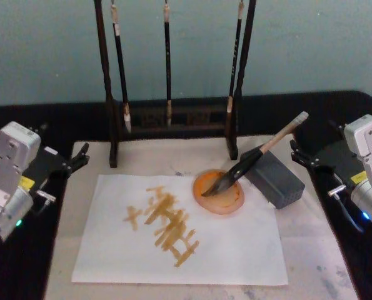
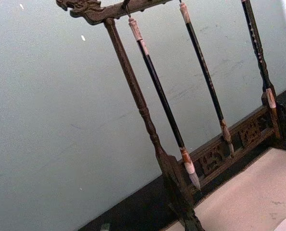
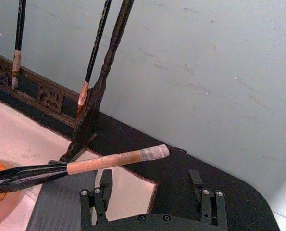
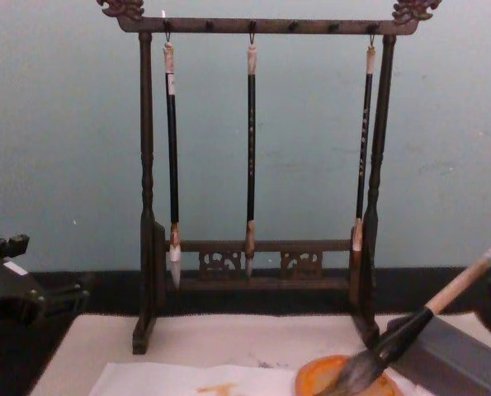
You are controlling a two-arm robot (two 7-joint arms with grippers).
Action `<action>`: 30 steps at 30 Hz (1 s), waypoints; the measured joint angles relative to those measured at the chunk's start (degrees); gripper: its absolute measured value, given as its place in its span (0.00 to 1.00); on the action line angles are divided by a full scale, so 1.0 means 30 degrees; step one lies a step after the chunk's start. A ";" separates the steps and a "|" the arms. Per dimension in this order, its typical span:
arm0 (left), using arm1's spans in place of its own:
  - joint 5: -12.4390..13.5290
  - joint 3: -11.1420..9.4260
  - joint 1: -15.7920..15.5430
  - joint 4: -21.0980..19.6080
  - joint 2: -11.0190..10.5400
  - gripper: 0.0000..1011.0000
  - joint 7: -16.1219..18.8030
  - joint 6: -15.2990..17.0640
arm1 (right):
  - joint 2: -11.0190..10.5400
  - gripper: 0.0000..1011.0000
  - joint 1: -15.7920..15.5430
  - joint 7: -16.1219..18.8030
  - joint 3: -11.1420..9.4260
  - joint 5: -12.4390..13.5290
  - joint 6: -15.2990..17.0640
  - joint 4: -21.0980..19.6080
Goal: Pick up the brush from the inkstone, write on the paper, then place the brush back to its original position.
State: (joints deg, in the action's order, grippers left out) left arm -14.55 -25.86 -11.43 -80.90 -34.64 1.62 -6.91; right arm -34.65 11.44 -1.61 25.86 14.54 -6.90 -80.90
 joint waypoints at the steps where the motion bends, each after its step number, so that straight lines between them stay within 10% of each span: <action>1: 0.0001 0.0000 -0.0001 0.0000 0.0000 1.00 0.0000 0.0000 | -0.0001 0.99 -0.0001 -0.0001 0.0001 0.0000 0.0000 0.0001; 30: 0.0001 0.0000 -0.0001 0.0001 0.0000 1.00 0.0000 0.0000 | 0.0000 0.99 -0.0002 -0.0002 0.0001 0.0001 -0.0003 -0.0001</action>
State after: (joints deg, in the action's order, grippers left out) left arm -14.55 -25.86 -11.43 -80.90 -34.65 1.62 -6.91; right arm -34.65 11.43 -1.62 25.87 14.55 -6.91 -80.90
